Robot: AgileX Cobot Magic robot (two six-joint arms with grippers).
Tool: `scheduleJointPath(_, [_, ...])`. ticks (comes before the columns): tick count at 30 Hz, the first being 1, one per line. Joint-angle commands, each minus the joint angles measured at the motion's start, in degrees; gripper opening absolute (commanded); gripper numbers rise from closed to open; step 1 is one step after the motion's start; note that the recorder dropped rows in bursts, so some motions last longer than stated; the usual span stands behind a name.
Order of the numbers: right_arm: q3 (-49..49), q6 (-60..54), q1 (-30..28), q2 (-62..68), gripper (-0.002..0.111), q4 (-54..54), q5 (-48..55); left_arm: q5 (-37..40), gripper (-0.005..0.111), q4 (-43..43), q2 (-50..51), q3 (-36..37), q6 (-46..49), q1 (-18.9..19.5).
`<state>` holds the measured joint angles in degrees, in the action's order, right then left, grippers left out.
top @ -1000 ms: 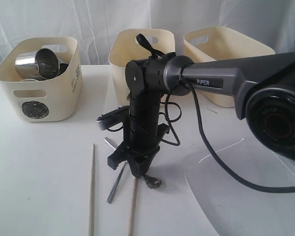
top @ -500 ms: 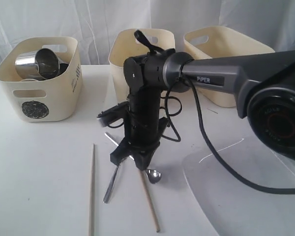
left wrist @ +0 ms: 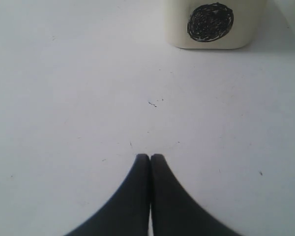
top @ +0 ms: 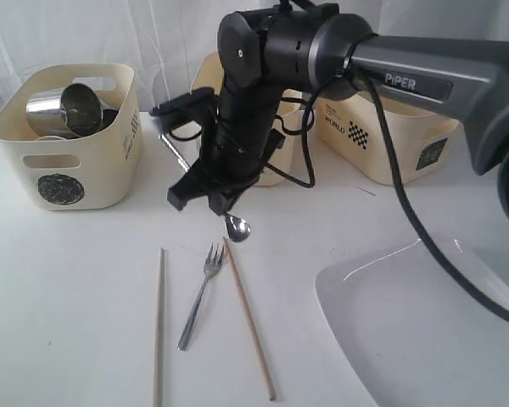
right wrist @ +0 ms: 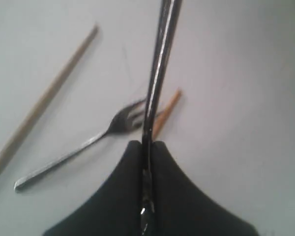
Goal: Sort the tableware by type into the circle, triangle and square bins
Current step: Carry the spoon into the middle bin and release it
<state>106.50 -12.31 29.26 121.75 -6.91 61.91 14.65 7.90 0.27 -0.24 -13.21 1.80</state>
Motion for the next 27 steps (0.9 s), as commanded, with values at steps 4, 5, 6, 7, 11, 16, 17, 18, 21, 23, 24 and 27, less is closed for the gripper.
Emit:
scheduleJointPath(4, [0.36, -0.58, -5.9, -1.29, 0.0, -13.28, -12.09, -0.3, 0.0, -0.36, -0.27, 0.24, -0.21, -0.51])
scheduleJointPath(5, [0.36, -1.49, -6.73, -1.29, 0.0, -15.32, -12.17, -0.3, 0.0, -0.36, -0.27, 0.24, -0.21, -0.51])
scheduleJointPath(6, [0.36, -2.43, -7.65, -1.42, 0.0, -17.18, -12.49, -0.3, 0.0, -0.36, -0.27, 0.24, -0.21, -0.51])
scheduleJointPath(7, [0.36, -3.14, -8.37, -1.54, 0.0, -18.63, -13.16, -0.3, 0.0, -0.36, -0.27, 0.24, -0.21, -0.51])
scheduleJointPath(11, [0.36, -6.6, -12.16, -2.3, 0.0, -29.53, -17.57, -0.3, 0.0, -0.36, -0.27, 0.24, -0.21, -0.51])
scheduleJointPath(16, [0.36, -22.26, -16.6, -1.91, 0.0, -53.25, -23.69, -0.3, 0.0, -0.36, -0.27, 0.24, -0.21, -0.51])
scheduleJointPath(17, [0.36, -24.49, -16.97, -1.64, 0.0, -56.01, -25.98, -0.3, 0.0, -0.36, -0.27, 0.24, -0.21, -0.51])
scheduleJointPath(18, [0.36, -27.17, -17.3, -1.36, 0.0, -58.78, -28.65, -0.3, 0.0, -0.36, -0.27, 0.24, -0.21, -0.51])
scheduleJointPath(21, [0.36, -33.39, -17.4, -0.17, 0.0, -62.17, -37.96, -0.3, 0.0, -0.36, -0.27, 0.24, -0.21, -0.51])
scheduleJointPath(23, [0.36, -34.17, -17.29, 1.02, 0.0, -62.46, -43.19, -0.3, 0.0, -0.36, -0.27, 0.24, -0.21, -0.51])
scheduleJointPath(24, [0.36, -34.37, -17.29, 1.78, 0.0, -62.46, -44.94, -0.3, 0.0, -0.36, -0.27, 0.24, -0.21, -0.51])
scheduleJointPath(27, [0.36, -37.84, -17.29, 3.86, 0.0, -62.35, -47.69, -0.3, 0.0, -0.36, -0.27, 0.24, -0.21, -0.51])
